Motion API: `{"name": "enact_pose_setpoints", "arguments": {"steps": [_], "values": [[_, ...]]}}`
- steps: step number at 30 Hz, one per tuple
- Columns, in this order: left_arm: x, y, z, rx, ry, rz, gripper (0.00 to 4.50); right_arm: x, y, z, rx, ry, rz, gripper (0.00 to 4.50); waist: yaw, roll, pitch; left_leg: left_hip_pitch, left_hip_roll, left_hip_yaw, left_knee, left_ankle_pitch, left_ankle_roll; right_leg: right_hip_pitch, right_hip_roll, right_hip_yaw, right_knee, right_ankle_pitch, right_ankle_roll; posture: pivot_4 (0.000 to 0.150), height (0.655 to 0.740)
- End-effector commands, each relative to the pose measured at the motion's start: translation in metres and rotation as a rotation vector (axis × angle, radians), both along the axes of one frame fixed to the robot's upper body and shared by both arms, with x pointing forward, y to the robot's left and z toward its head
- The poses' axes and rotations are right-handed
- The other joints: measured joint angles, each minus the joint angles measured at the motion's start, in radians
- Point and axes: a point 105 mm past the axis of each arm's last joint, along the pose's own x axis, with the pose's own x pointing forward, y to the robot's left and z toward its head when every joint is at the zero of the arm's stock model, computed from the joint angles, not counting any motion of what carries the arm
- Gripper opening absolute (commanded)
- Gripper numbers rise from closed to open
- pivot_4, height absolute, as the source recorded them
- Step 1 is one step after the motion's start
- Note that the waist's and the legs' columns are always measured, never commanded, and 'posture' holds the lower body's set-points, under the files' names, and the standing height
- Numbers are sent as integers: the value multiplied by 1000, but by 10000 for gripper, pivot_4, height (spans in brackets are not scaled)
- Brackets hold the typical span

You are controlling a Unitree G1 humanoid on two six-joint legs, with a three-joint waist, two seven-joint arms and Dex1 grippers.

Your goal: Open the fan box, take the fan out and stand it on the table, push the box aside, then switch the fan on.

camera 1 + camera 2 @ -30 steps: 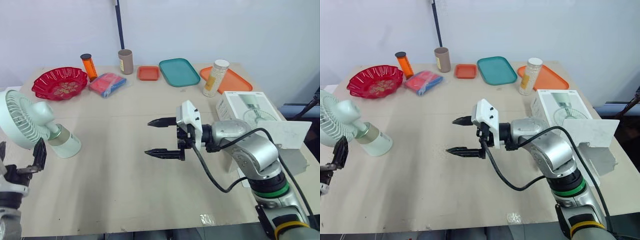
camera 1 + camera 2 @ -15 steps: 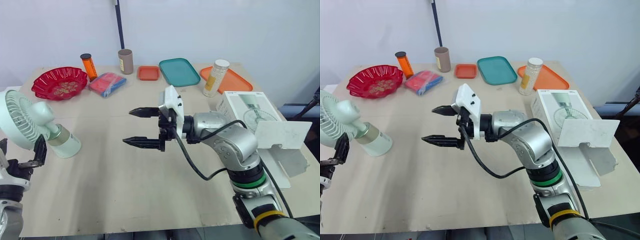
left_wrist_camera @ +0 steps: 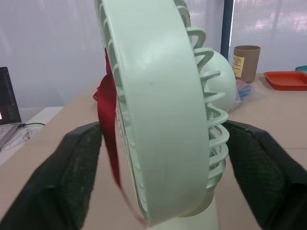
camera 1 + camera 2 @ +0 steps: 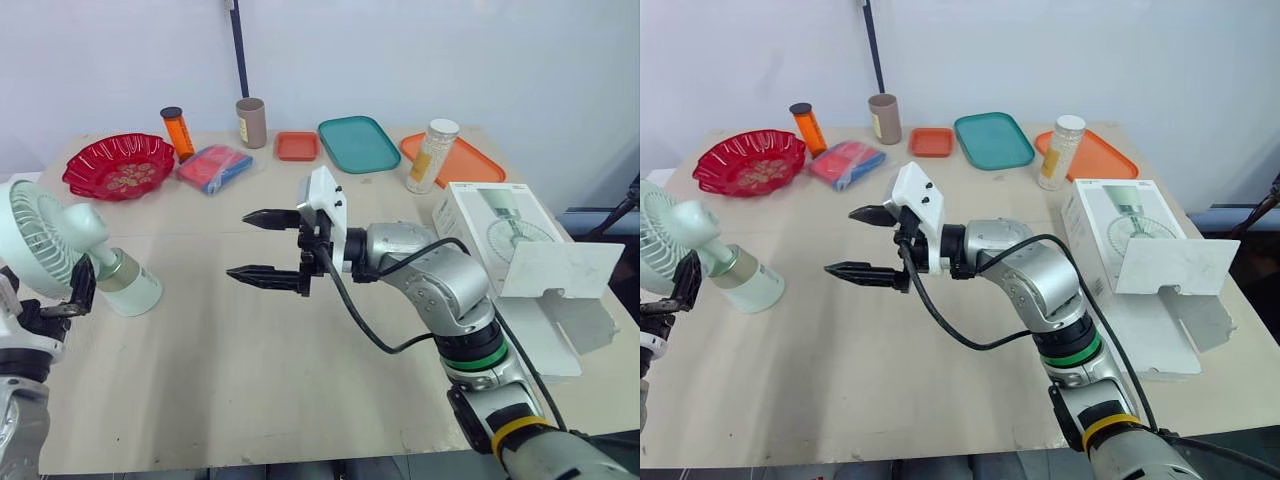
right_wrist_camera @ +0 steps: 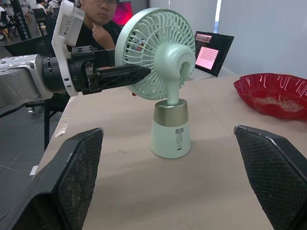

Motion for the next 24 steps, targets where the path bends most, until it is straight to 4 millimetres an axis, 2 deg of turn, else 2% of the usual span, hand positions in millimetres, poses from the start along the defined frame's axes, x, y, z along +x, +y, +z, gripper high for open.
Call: {"name": "enact_pose_setpoints", "arguments": {"steps": [1,15,16,17,24], "values": [[-1,-2,8,21,-26,3,27340,-6,3,11,27,-53,16,45000,0,0,0,0,0,0,0,0,0,0,0,0,0,0,0,1500,7400],[-3,-6,8,6,-27,15,27340,-8,6,10,26,-55,28,45000,0,0,0,0,0,0,0,0,0,0,0,0,0,0,0,1500,7400],[-3,-5,8,6,-28,16,21974,-8,6,10,26,-54,28,45000,0,0,0,0,0,0,0,0,0,0,0,0,0,0,0,1500,7400],[-3,-5,8,6,-28,16,20140,-8,6,10,26,-54,27,45000,0,0,0,0,0,0,0,0,0,0,0,0,0,0,0,1500,7400],[-1,-5,13,4,-40,9,19268,-7,5,9,25,-56,22,45000,0,0,0,0,0,0,0,0,0,0,0,0,0,0,0,1500,7400]]}}
